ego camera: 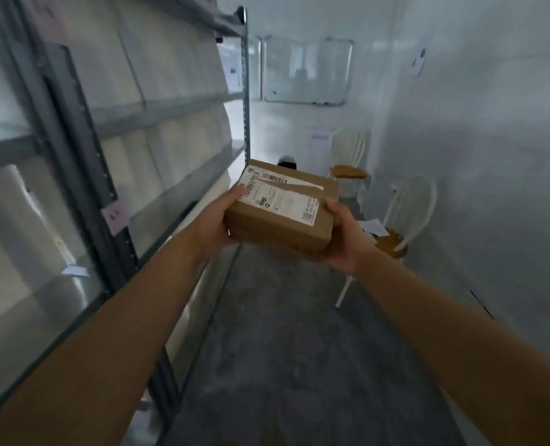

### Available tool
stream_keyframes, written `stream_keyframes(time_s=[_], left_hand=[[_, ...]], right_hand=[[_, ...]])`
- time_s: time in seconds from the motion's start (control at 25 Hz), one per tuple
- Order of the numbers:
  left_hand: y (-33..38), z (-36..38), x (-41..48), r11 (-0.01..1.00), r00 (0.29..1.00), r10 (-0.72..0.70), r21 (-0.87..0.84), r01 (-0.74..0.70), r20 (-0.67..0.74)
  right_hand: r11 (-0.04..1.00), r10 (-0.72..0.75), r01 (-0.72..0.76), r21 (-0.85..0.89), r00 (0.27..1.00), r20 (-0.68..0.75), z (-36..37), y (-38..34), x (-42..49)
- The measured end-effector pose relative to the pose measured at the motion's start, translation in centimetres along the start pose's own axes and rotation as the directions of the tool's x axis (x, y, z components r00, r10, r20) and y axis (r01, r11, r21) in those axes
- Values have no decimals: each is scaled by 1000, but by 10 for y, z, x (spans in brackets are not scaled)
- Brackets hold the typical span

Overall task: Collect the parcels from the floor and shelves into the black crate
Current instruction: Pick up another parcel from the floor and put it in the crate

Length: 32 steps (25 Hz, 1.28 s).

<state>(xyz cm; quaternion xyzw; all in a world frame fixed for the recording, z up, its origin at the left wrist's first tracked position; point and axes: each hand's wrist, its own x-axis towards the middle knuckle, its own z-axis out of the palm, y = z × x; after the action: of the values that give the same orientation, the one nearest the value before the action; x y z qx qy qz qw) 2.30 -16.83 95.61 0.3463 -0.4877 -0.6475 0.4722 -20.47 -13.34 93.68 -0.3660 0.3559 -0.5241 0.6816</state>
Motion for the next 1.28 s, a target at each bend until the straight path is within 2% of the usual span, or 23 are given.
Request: stream_keyframes(time_s=[0.12, 0.24, 0.44, 0.52, 0.6, 0.68, 0.8, 0.96, 1.04, 1.16, 1.28], left_hand=[[41, -33, -25, 982, 989, 135, 140, -127, -51], [68, -71, -47, 943, 948, 283, 219, -249, -144], [112, -119, -92, 865, 878, 400, 425, -267, -262], [122, -123, -107, 839, 864, 407, 495, -226, -296], [130, -116, -120, 807, 838, 427, 560, -185, -339], [136, -105, -129, 789, 787, 456, 597, -143, -414], [139, -89, -146, 762, 670, 523, 642, -90, -526], [130, -74, -184, 777, 444, 588, 625, -76, -677], [118, -69, -214, 792, 393, 571, 610, -33, -720], [98, -60, -270, 857, 374, 478, 515, 1, -795], [83, -43, -338, 863, 276, 492, 503, -32, -826]], right_hand=[[1000, -6, 4, 27, 997, 83, 58, 0, 12], [1000, -3, 6, -17, 988, 155, 103, 4, 32], [995, -12, 43, -91, 950, 312, 154, -9, 66], [986, 51, 29, -163, 884, 464, 164, -11, 74], [973, 141, 12, -231, 759, 635, 174, -10, 82], [959, 195, 29, -282, 656, 729, 185, -8, 88], [956, 239, -1, -293, 579, 780, 202, 3, 94], [958, 278, -85, -276, 521, 807, 231, 36, 88], [963, 271, -132, -236, 456, 848, 249, 58, 71], [955, 254, -236, -182, 324, 911, 280, 88, 30], [949, 253, -238, -207, 179, 951, 318, 114, -25]])
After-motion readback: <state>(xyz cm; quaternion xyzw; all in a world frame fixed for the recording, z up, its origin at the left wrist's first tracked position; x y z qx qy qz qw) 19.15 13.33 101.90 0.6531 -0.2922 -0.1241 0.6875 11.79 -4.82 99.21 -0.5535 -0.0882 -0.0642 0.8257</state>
